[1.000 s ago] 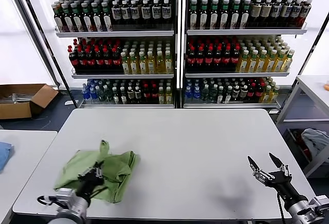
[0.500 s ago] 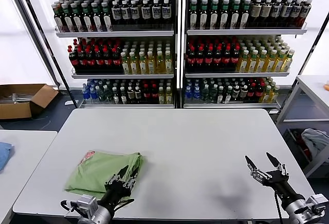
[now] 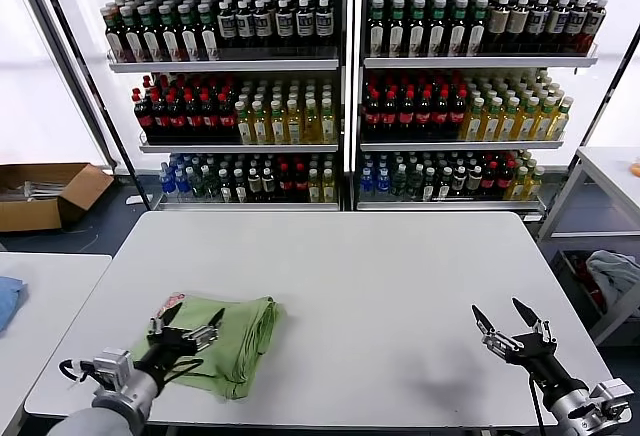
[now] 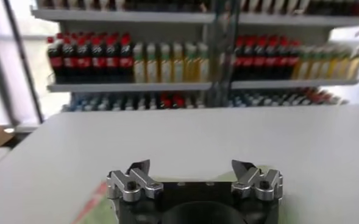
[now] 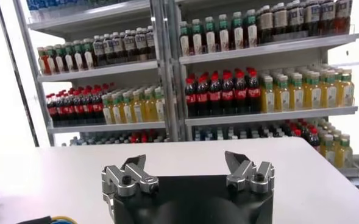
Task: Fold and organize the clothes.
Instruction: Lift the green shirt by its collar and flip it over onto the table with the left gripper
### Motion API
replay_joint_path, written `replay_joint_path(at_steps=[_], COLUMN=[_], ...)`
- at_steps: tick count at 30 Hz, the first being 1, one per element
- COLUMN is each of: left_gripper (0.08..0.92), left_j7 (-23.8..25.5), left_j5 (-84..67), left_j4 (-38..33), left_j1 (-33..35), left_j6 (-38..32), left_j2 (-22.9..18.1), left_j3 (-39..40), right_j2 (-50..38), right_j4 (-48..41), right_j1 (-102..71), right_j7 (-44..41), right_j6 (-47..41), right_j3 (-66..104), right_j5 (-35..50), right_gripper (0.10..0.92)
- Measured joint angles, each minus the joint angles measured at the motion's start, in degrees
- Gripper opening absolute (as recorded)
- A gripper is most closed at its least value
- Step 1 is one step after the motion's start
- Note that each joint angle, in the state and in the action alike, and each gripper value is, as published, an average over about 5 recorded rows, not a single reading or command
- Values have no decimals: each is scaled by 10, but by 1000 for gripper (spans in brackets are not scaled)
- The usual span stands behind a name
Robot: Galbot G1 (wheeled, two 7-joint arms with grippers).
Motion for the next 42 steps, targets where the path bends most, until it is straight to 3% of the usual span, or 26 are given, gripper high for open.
replay_joint_path(at_steps=[10,20,42], left_gripper=[823,800,186], left_j7=[0,0,-28], left_j5=[-26,-38,-82], left_j4=[108,142,134], left_j1=[-38,-49,-29], left_j6=[11,21,3], left_j2=[39,38,0], left_j3=[-27,-21,-33], right_j2=[3,5,5], right_j4=[5,11,26], right_j1=[-2,-6,-10], right_j7=[1,1,0], right_j6=[-1,-1,2], right_j3=[-6,-3,4], right_j5=[-6,-9,-7], right_gripper=[823,823,823])
